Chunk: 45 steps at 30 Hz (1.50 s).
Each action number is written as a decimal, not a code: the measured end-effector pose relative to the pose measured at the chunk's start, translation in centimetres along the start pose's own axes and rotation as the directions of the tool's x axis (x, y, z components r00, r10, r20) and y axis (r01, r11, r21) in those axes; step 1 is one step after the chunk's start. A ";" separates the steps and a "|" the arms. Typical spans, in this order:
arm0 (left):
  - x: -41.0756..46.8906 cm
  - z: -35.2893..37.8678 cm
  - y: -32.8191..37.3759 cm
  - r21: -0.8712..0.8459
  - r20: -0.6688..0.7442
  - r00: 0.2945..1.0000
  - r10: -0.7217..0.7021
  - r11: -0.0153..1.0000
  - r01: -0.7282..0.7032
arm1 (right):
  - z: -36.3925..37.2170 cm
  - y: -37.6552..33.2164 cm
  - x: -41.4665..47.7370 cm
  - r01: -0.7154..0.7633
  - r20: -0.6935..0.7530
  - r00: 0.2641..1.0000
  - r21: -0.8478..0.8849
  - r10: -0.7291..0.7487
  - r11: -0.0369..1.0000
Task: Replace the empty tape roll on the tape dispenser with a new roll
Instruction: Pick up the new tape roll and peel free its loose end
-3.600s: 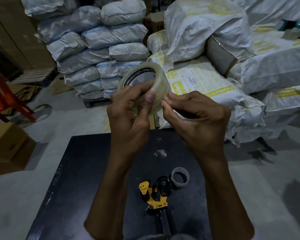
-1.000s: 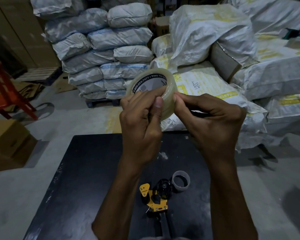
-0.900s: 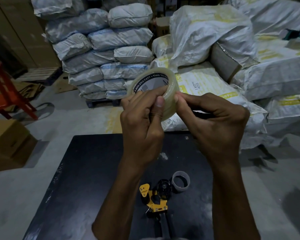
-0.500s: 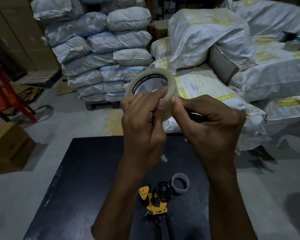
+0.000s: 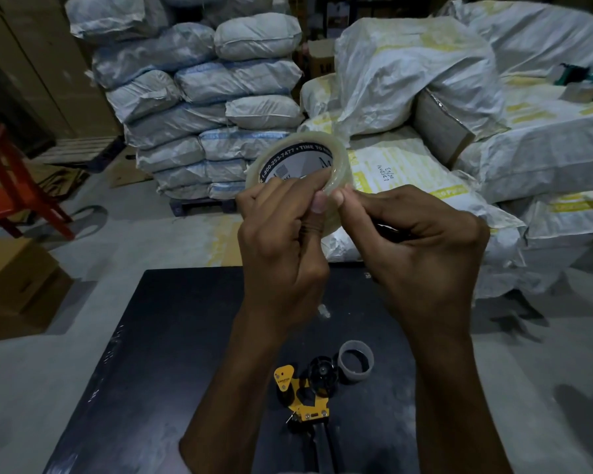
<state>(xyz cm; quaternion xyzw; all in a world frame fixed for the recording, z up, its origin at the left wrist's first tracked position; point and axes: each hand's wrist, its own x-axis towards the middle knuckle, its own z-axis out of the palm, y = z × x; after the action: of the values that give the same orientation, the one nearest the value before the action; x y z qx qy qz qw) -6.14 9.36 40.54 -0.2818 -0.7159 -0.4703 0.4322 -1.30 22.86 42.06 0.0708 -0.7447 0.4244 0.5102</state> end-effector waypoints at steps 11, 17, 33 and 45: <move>0.0 0.6 0.3 0.011 -0.023 0.999 0.037 0.999 -0.036 | -0.2 -0.1 0.3 -0.060 -0.002 0.998 0.038 0.060 0.997; -0.4 0.7 0.3 0.027 -0.029 0.999 0.040 0.999 -0.040 | -0.5 -0.1 0.2 -0.107 0.035 0.994 0.089 0.105 0.990; -0.8 1.3 0.2 -0.010 -0.053 0.999 0.003 1.000 -0.004 | -0.3 0.4 0.1 -0.142 0.042 0.990 0.136 0.138 0.980; -1.3 1.9 0.9 -0.037 -0.098 0.987 -0.127 0.992 0.124 | 0.6 0.9 0.2 -0.217 0.083 0.976 0.318 0.201 0.923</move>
<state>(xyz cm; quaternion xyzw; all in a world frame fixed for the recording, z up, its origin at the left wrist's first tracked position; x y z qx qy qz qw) -5.45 11.43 39.44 -0.2188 -0.7025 -0.5211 0.4325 -2.30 23.10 41.64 0.0842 -0.6800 0.5914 0.4252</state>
